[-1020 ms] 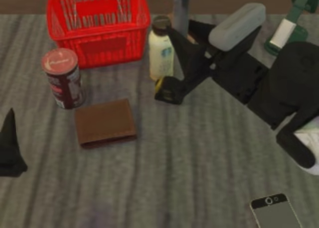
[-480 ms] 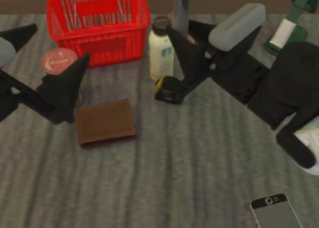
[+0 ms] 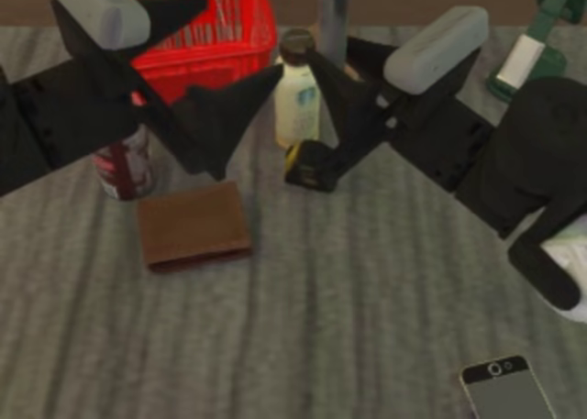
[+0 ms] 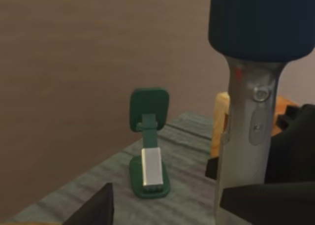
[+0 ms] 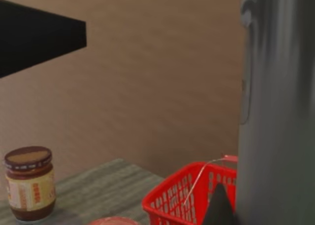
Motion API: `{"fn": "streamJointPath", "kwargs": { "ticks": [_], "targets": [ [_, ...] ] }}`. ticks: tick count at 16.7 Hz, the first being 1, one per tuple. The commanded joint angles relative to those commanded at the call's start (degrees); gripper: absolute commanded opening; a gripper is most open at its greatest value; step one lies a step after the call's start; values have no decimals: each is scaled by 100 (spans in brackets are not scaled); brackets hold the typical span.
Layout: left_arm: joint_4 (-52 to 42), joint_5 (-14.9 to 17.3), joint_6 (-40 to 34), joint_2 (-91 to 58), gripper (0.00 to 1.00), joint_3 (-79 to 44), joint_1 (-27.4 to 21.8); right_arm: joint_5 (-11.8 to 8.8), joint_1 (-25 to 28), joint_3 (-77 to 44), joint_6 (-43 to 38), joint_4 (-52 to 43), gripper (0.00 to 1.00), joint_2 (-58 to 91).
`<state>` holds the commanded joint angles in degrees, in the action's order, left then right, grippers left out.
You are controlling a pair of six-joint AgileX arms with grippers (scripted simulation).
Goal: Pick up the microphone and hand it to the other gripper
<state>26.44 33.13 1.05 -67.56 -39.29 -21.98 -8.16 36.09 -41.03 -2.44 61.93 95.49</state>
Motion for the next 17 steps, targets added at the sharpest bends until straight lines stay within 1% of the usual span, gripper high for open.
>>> {"fn": "streamJointPath", "kwargs": {
  "ticks": [4,7,9,15,17],
  "targets": [
    [14,26,0,-55,100,-24,-17,0,0,0,0,0,0,0],
    [35,-24,-3,-130,100,-87,-50,0,0,0,0,0,0,0],
    [130,-168,-8,-468,100,-361,-216,0,0,0,0,0,0,0],
    [503,-811,-22,-1986,100,-1466,-884,0,0,0,0,0,0,0],
    [549,-914,-27,-2165,100,-1624,-990,0,0,0,0,0,0,0]
  ]
}}
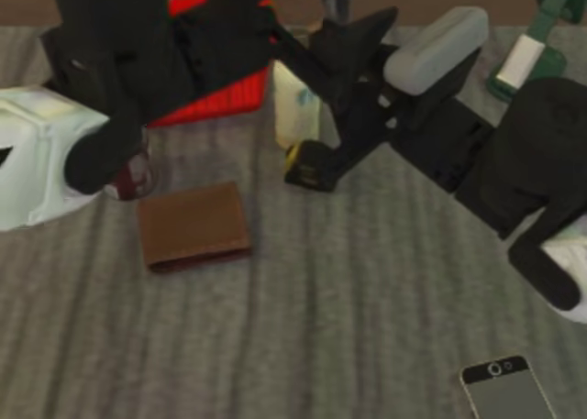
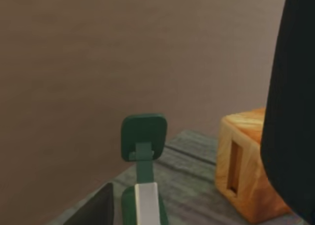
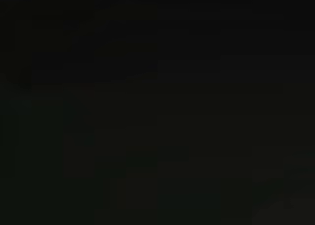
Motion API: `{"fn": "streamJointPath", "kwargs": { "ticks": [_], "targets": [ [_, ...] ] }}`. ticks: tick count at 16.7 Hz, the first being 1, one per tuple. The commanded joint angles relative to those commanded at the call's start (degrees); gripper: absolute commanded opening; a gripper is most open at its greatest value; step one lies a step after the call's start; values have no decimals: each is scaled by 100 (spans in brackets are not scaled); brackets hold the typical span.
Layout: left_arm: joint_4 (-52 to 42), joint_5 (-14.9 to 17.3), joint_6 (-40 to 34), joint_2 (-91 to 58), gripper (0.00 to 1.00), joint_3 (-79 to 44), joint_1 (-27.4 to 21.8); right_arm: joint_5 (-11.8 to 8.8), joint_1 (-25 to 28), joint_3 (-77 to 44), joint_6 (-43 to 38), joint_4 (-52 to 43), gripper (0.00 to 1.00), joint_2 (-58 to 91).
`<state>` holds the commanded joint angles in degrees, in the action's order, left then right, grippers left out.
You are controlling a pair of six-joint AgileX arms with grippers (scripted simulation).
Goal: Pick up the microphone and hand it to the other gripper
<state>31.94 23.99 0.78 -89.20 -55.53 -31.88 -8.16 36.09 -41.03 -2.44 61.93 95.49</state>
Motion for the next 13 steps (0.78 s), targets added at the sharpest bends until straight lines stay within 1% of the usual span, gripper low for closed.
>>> {"fn": "streamJointPath", "kwargs": {
  "ticks": [4,13],
  "targets": [
    [2,-4,0,-7,100,-7,-5,0,0,0,0,0,0,0],
    [2,-4,0,-7,32,-7,-5,0,0,0,0,0,0,0]
  ]
}}
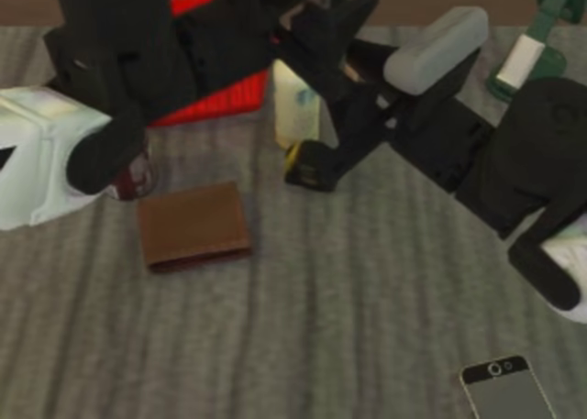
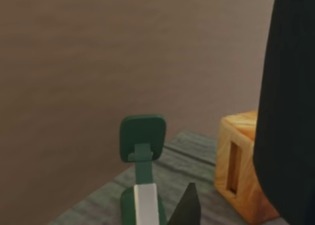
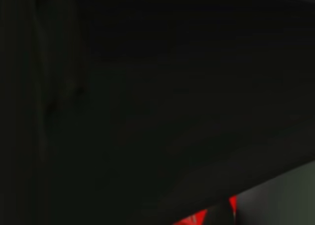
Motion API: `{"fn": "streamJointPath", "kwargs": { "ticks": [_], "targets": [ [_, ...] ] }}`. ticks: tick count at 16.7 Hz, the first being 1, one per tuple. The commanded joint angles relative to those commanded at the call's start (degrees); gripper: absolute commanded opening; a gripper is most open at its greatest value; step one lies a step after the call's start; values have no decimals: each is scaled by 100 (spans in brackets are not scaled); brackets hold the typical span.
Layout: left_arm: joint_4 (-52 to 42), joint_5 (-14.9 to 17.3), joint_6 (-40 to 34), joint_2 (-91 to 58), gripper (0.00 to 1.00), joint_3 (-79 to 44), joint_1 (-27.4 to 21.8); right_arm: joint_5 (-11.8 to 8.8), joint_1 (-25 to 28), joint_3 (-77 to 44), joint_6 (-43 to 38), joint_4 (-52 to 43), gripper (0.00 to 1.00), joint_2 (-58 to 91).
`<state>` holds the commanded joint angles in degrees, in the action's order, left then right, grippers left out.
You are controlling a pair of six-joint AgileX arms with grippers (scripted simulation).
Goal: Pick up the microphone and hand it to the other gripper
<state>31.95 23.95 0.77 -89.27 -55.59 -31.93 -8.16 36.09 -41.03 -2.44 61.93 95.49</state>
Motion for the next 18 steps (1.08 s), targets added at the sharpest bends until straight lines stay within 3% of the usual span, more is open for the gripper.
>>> {"fn": "streamJointPath", "kwargs": {
  "ticks": [4,13,18],
  "targets": [
    [0,0,0,0,2,0,0,0,0,0,0,0,0,0],
    [0,0,0,0,0,0,0,0,0,0,0,0,0,0],
    [0,0,0,0,0,0,0,0,0,0,0,0,38,0]
  ]
}}
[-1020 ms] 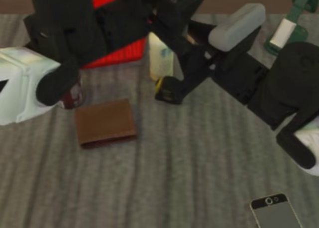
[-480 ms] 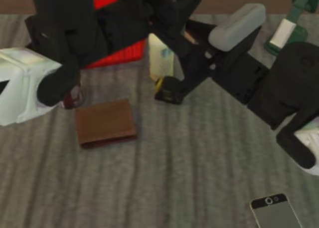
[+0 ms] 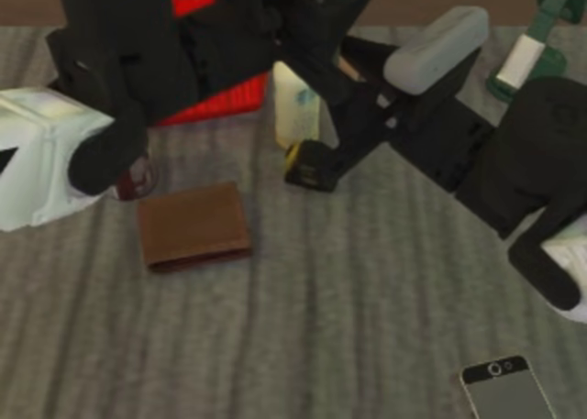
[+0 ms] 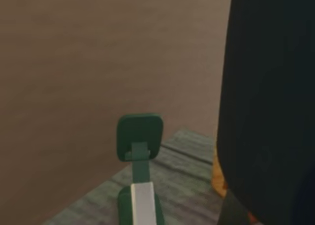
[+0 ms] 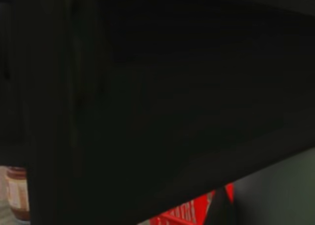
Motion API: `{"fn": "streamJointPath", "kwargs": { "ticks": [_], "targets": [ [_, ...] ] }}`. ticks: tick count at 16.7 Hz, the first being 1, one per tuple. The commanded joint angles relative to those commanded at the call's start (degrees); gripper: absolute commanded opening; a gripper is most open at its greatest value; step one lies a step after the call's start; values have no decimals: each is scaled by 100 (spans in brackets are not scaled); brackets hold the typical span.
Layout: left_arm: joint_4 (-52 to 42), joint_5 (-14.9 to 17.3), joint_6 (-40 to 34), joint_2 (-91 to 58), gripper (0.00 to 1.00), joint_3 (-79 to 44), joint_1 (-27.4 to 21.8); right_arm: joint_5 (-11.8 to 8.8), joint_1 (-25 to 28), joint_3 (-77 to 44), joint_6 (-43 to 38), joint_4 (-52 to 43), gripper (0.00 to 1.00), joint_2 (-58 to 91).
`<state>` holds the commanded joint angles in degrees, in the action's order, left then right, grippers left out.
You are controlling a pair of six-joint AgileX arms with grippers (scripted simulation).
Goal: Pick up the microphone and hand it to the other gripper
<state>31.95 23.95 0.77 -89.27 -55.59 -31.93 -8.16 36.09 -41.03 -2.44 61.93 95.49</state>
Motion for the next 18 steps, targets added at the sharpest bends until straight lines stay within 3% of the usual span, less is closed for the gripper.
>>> {"fn": "streamJointPath", "kwargs": {
  "ticks": [8,18],
  "targets": [
    [0,0,0,0,0,0,0,0,0,0,0,0,98,0],
    [-2,8,5,9,0,8,10,-4,-5,19,-1,1,100,-18]
  ]
}}
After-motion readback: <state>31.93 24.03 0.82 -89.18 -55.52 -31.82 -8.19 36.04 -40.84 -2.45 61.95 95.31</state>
